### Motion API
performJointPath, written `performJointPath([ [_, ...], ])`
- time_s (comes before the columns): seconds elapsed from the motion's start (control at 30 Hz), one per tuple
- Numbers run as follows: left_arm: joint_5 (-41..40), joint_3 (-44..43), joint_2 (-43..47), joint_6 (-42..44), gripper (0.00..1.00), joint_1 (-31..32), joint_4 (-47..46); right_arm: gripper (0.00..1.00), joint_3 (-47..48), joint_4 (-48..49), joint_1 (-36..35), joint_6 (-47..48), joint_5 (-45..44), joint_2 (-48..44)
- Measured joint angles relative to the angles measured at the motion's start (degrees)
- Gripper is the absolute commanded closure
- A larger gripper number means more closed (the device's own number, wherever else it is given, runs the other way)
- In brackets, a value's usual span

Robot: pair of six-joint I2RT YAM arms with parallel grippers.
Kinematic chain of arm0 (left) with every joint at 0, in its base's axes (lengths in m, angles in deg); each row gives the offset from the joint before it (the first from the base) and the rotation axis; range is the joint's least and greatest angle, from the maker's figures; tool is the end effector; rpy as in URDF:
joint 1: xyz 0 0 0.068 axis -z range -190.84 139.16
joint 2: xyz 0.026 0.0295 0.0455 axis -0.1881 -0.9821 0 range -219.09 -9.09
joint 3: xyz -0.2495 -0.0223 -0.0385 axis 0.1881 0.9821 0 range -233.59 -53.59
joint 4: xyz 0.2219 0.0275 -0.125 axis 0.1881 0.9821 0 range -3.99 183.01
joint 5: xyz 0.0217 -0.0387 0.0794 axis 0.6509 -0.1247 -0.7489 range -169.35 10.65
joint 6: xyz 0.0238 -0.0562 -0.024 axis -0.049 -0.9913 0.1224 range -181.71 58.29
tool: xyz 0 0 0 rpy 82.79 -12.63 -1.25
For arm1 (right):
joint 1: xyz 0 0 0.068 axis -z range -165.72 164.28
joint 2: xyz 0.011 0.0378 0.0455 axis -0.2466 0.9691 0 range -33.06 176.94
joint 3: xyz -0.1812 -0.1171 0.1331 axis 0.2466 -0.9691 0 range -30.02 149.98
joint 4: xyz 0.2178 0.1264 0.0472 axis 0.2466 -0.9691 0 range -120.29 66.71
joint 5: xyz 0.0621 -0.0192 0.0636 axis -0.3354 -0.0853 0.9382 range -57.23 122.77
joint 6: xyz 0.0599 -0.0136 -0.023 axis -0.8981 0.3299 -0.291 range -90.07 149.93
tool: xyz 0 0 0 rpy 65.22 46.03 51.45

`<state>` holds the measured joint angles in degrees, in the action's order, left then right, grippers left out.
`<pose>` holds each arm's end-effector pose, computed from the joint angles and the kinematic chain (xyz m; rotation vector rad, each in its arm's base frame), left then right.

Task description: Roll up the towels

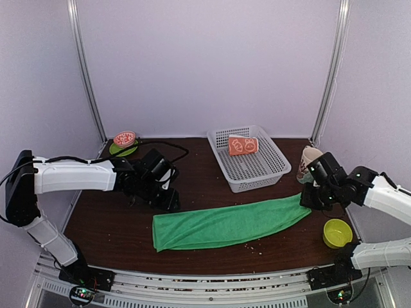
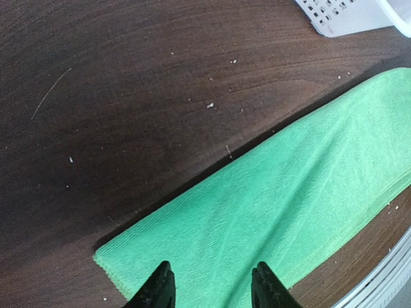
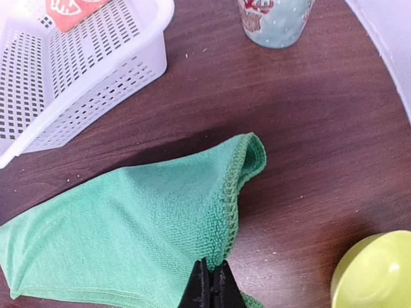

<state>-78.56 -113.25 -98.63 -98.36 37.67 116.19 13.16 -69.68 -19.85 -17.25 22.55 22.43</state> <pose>0.2101 -0.2390 0.1813 0.2862 2.7064 -0.5061 0.1651 0.1008 0.2155 0.3599 2.5742 0.2979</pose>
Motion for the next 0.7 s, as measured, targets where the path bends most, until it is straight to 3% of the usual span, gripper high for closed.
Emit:
performJointPath([
  [0.23, -0.28, 0.00, 0.04, -0.33, 0.59, -0.09, 0.07, 1.00, 9.66, -6.86, 0.15, 10.69, -5.14, -0.42],
  [0.43, 1.79, 0.00, -1.03, -0.37, 0.59, -0.09, -0.17, 1.00, 13.51, -6.91, -0.79, 17.92, -0.59, -2.01],
  [0.7, 2.47, 0.04, -1.42, -0.90, 0.60, -0.09, -0.20, 1.00, 14.73, -2.19, -11.06, 19.61, 2.99, 4.15],
])
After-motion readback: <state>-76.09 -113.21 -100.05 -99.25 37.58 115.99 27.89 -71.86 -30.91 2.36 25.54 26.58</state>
